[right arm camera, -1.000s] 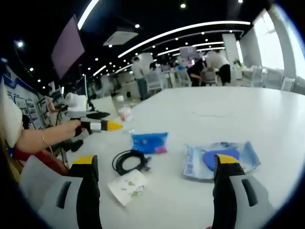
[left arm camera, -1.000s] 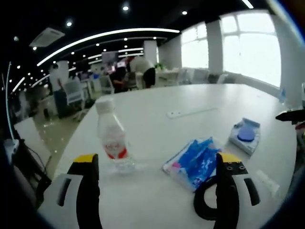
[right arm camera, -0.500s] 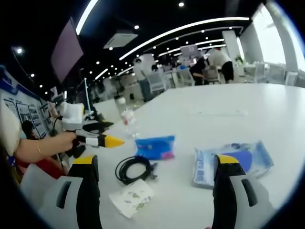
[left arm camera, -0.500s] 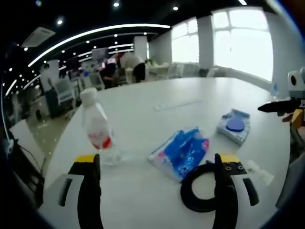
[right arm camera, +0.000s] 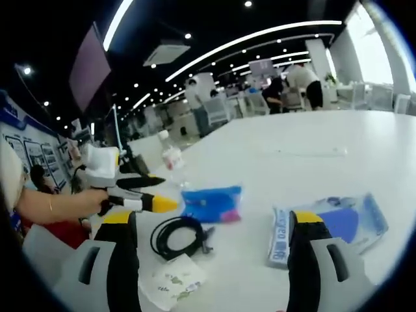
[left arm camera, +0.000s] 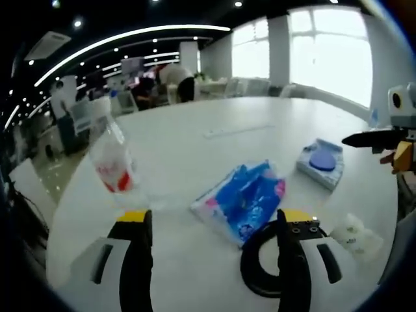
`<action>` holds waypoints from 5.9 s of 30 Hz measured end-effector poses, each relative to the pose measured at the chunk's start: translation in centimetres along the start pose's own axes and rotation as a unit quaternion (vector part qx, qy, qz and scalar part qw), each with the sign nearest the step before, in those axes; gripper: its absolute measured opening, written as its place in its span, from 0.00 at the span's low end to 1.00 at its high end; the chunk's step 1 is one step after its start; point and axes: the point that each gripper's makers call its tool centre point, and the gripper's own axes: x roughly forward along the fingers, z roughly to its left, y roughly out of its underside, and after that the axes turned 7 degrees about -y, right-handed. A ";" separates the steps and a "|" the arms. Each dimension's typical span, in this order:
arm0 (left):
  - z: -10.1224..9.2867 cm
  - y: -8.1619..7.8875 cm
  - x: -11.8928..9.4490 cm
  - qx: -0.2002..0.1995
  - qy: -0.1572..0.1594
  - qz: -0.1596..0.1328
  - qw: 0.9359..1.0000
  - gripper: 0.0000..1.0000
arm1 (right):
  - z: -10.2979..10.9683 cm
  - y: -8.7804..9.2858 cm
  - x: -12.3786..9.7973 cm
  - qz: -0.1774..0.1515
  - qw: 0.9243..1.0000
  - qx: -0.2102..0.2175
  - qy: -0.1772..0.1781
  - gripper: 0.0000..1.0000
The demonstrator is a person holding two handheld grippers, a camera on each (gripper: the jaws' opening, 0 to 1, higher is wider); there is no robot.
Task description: Arrange the tabletop items into an orderly group along one side of the table until the central work area is clear of visible clutter.
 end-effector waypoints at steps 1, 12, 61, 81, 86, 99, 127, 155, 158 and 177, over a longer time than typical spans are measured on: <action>0.1 0.2 0.1 -0.001 -0.002 0.003 1.000 0.67 | 0.0 0.0 0.0 0.000 1.000 0.000 0.000 0.95; -0.5 1.9 1.7 -0.015 0.012 0.025 1.000 0.39 | -0.3 0.9 -0.3 0.008 1.000 -0.002 0.008 0.95; -2.3 -4.5 0.4 -0.052 0.008 0.008 0.999 0.00 | 0.2 -1.0 -1.6 -0.005 0.999 -0.042 0.021 0.99; -8.0 -5.5 -3.5 -0.094 0.062 0.015 0.994 0.00 | 0.1 -2.6 -6.3 -0.026 0.997 -0.052 0.049 0.99; -10.0 -5.0 -4.6 -0.093 0.073 0.021 0.993 0.00 | -0.4 -3.1 -7.6 -0.035 0.996 -0.052 0.060 0.99; -15.4 -3.8 -6.5 -0.105 0.105 0.050 0.988 0.00 | -1.5 -1.5 -10.7 -0.022 0.995 -0.048 0.082 0.99; -22.8 1.0 -5.9 -0.103 0.099 0.094 0.985 0.00 | -1.9 1.1 -14.0 0.014 0.996 -0.048 0.076 1.00; -24.6 4.3 -6.2 -0.174 0.051 0.130 0.975 0.03 | -1.8 2.8 -13.6 0.026 0.996 -0.035 0.078 0.99; -24.7 4.5 -6.3 -0.175 0.052 0.132 0.974 0.12 | -1.8 2.9 -13.6 0.027 0.996 -0.036 0.078 1.00; -24.2 -0.7 -8.3 -0.078 0.084 0.039 0.993 0.37 | -1.4 0.3 -13.9 -0.021 0.997 -0.036 0.070 1.00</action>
